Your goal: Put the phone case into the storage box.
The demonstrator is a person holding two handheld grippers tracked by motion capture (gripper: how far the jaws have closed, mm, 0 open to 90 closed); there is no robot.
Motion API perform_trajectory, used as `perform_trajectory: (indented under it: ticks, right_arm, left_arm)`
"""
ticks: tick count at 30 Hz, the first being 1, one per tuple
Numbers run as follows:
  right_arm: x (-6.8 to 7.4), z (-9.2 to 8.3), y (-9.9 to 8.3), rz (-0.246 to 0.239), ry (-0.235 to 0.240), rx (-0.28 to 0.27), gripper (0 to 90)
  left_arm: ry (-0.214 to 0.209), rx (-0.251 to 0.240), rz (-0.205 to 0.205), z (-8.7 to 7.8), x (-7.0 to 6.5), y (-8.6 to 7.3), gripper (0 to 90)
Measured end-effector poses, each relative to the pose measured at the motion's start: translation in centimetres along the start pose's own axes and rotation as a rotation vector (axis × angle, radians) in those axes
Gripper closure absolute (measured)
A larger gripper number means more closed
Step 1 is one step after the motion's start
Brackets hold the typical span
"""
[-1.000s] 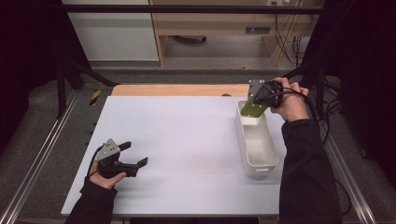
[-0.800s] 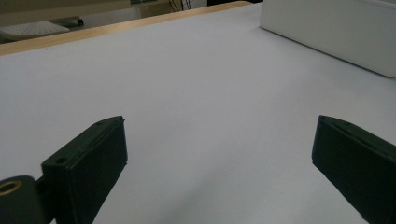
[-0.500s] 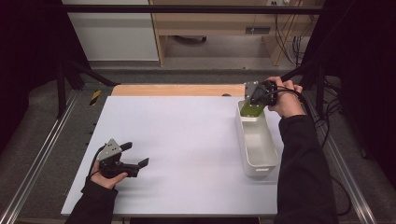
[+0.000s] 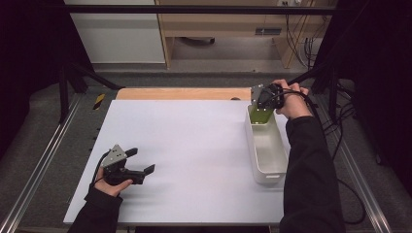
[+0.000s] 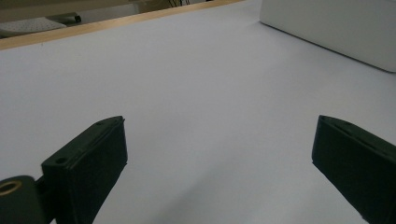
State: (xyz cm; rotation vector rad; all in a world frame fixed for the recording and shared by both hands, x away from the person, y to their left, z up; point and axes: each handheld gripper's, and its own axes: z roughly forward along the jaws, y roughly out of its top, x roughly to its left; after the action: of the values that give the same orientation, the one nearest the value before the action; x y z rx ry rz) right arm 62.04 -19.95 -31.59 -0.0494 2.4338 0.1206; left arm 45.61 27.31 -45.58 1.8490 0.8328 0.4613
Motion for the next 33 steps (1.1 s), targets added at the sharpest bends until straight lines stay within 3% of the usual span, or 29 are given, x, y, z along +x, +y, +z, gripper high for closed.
perform_trajectory:
  ticks: [20,33]
  right_arm:
    - [-0.9,2.5,0.6,-0.043,0.051,0.029,79.6]
    - [-1.0,2.7,0.6,-0.038,0.040,0.030,79.2]
  left_arm:
    - [-0.004,0.010,0.000,0.2,0.1,-0.2,3.3]
    - [-0.003,0.010,0.002,0.2,0.1,-0.2,3.3]
